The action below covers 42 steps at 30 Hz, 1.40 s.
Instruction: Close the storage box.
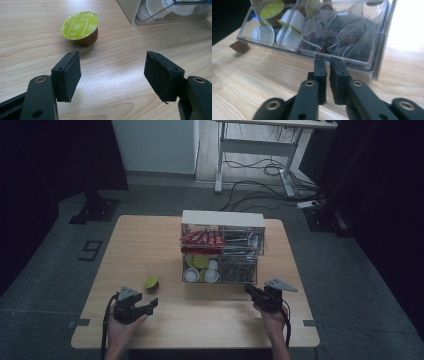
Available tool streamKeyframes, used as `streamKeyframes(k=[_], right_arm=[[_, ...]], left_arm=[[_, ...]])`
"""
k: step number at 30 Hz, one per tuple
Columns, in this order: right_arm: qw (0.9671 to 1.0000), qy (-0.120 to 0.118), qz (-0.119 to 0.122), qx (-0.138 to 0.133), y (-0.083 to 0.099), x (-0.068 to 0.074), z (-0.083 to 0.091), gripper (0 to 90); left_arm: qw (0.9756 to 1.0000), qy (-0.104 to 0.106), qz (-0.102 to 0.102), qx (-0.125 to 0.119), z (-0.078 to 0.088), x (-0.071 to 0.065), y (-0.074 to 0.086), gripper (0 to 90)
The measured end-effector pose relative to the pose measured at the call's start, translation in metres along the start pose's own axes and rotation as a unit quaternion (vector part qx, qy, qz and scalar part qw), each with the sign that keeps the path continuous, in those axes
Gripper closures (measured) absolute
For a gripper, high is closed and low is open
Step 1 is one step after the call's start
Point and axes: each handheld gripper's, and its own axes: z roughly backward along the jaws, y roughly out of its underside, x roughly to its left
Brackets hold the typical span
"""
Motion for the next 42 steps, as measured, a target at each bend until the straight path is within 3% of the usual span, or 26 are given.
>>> streamKeyframes(k=[5,13,24,31,42], right_arm=[[0.9993,0.007,0.024,-0.027,-0.003,-0.001,0.007,61.8],[0.999,0.002,0.032,-0.031,0.005,-0.004,0.014,50.5],[0.9991,0.039,0.016,-0.009,0.037,-0.031,0.039,44.9],[0.9987,0.05,0.01,0.008,0.054,-0.049,0.051,43.9],[0.998,0.056,0.026,0.014,0.053,-0.049,0.046,41.8]], left_arm=[[1.0,0.001,0.0,-0.001,0.001,-0.001,0.0,29.7],[1.0,0.005,-0.005,-0.001,0.001,-0.003,0.0,29.7],[0.9999,0.011,-0.011,0.004,0.0,-0.006,0.001,29.8],[0.9998,0.01,-0.014,0.009,-0.003,-0.005,0.002,29.8],[0.9997,0.011,-0.019,0.015,-0.005,-0.005,0.003,29.7]])
